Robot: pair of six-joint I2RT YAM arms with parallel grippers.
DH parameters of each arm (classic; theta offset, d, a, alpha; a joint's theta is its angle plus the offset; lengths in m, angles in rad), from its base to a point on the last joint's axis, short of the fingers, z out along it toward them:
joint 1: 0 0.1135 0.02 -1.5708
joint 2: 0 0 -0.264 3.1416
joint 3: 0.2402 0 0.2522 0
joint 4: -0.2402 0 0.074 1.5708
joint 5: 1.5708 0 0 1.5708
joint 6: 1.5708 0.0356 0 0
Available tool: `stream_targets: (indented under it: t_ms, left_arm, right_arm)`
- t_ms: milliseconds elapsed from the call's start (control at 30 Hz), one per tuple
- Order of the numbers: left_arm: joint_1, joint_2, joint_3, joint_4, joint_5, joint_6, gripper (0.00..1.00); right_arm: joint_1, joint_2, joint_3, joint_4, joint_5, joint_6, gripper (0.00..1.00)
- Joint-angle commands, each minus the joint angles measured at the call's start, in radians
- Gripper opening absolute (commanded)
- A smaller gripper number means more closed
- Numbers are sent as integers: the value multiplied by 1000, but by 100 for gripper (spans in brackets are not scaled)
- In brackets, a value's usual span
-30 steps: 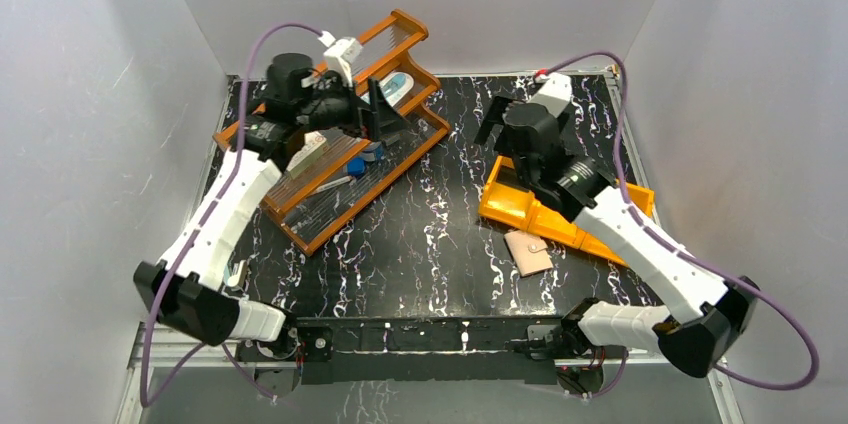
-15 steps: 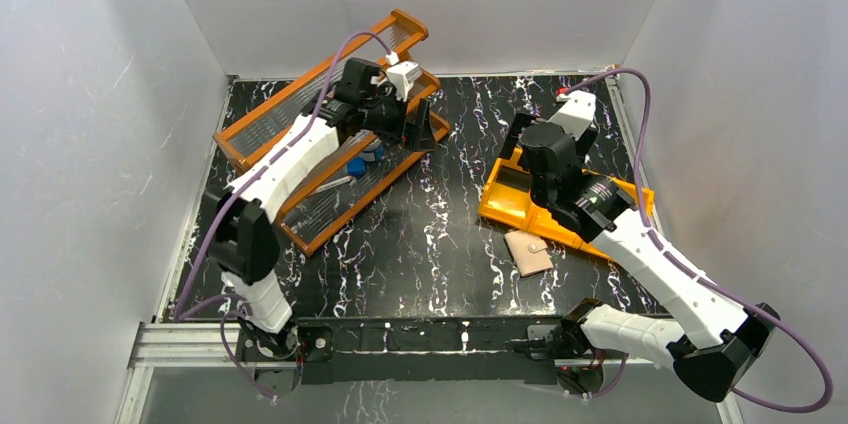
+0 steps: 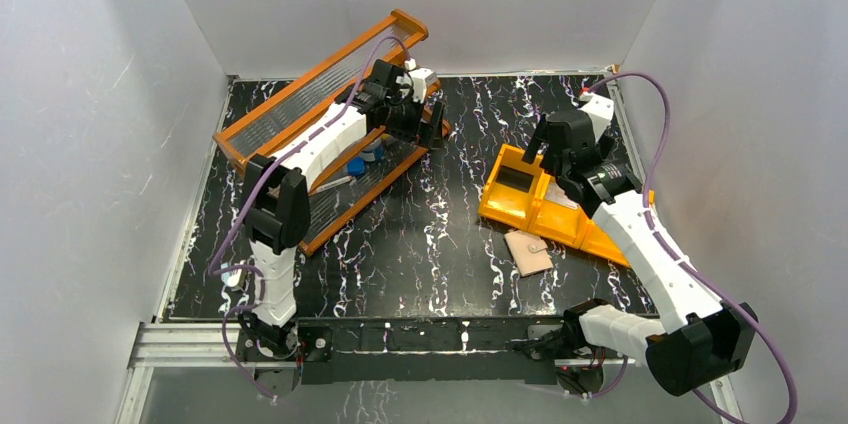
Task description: Take the credit cards out of the card holder
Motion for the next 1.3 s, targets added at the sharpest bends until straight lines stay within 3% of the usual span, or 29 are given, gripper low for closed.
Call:
stream_targets:
  t_ms: [0,233,533,667,867,1067,1267]
  left_arm:
    - [-6,0,43,16,-121,23,98]
    - [6,18,38,-10,-423,32,98]
    - [114,-87,-129,25,-526,-10,98]
    - [163,-152,-223,54,-458,-23,99]
    - [156,-220,-291,137,-175,17,98]
    - [63,-203,-229,160,-133,59,98]
    - [25,-39,-52,222,-141,2,98]
  right_arm:
    - [-11,5,-3,10,-98,18,98]
    - [-14,18,1,5,-127,11,98]
    - [-23,38,-5,4,-155,8,98]
    - [-26,52,-8,11,-163,5,98]
    - [-33,81,1,19,-162,2,98]
    - [-39,76,-2,18,-149,-3,98]
    - [-45,70,-2,11,-164,1,98]
